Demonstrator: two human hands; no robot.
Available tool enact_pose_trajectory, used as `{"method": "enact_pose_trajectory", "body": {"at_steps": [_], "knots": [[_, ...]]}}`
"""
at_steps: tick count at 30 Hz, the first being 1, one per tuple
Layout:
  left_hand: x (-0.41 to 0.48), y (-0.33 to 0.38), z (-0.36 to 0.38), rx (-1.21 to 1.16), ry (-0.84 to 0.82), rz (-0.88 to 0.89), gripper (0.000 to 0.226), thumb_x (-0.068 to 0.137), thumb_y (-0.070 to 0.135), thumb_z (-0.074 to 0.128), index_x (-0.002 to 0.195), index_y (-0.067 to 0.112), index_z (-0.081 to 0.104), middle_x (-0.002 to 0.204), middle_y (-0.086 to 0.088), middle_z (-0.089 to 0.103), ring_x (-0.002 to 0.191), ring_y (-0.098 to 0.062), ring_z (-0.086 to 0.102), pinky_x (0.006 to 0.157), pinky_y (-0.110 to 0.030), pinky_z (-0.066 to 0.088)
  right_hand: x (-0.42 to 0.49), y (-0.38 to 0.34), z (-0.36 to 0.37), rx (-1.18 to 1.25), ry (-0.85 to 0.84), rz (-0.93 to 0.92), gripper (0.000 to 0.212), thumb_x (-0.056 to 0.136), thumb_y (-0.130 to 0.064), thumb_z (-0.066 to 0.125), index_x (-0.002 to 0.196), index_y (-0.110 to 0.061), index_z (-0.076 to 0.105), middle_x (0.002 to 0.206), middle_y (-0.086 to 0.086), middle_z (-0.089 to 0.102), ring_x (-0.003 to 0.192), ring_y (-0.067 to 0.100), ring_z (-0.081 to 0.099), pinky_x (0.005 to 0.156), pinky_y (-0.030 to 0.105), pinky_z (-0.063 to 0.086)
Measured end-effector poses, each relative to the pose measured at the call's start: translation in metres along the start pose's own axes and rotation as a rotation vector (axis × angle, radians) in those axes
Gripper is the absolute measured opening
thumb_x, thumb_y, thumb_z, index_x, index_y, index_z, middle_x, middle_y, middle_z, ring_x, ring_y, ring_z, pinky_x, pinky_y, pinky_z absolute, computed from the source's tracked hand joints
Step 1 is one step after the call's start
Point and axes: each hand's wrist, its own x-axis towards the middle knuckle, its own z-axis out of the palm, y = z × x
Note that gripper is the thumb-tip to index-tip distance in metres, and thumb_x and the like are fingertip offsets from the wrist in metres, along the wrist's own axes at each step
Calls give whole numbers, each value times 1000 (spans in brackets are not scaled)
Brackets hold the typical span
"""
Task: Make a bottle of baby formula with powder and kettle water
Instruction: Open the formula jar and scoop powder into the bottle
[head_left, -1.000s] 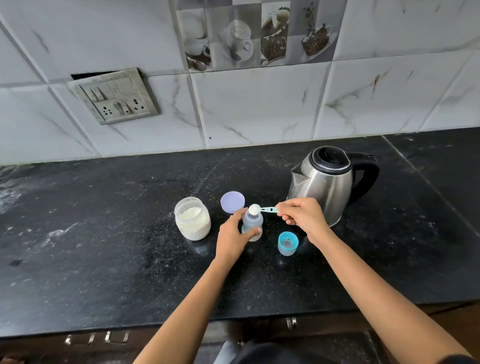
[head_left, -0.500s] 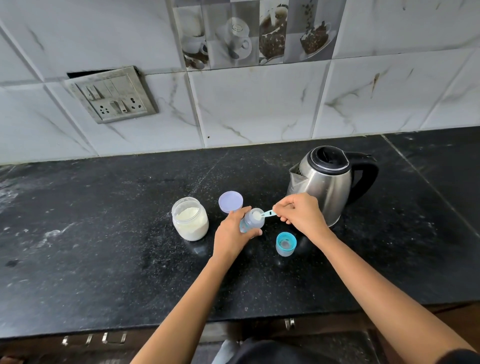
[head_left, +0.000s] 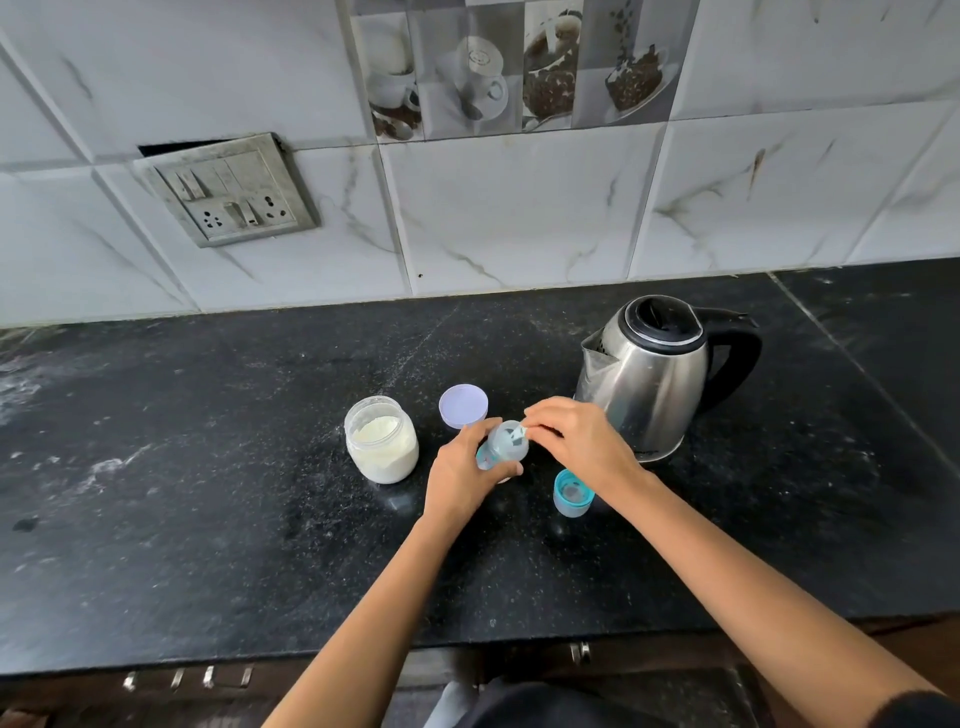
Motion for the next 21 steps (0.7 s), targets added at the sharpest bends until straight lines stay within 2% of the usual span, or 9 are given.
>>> {"method": "enact_pose_trajectory", "body": {"at_steps": [4, 11, 14, 19, 21], "knots": [[-2, -2, 1, -36, 11, 0, 56, 66, 29, 82, 117, 34, 59, 108, 17, 65, 96, -2, 58, 85, -20, 46, 0, 1, -2, 28, -28, 27, 10, 86, -10, 68, 94, -7, 75, 93, 4, 69, 81, 12, 64, 78, 29, 54], [-1, -5, 1, -47, 36, 9, 54, 69, 31, 81, 118, 36, 58, 109, 20, 62, 101, -2, 57, 88, -21, 45, 6, -1, -3, 23, 23, 37, 11, 88, -7, 64, 94, -7, 74, 97, 4, 68, 81, 8, 59, 78, 17, 49], [0, -8, 2, -45, 49, 18, 52, 69, 34, 81, 117, 38, 58, 109, 20, 63, 100, -1, 57, 87, -21, 45, 7, -2, -4, 7, -10, 67, 12, 89, -9, 64, 95, -8, 73, 96, 4, 68, 81, 9, 60, 78, 23, 52], [2, -13, 4, -56, 65, 12, 55, 70, 37, 81, 121, 33, 58, 112, 19, 63, 102, 1, 56, 88, -19, 44, 8, -2, -5, 51, 113, 19, 10, 88, -8, 65, 95, -8, 73, 93, 4, 68, 79, 8, 62, 74, 16, 50], [2, -13, 3, -64, 71, 0, 54, 71, 39, 80, 120, 34, 58, 110, 20, 63, 101, 3, 56, 85, -15, 43, 10, -3, -7, 55, 155, 18, 10, 88, -7, 66, 95, -8, 73, 90, 1, 68, 73, 2, 58, 70, 10, 47]]}}
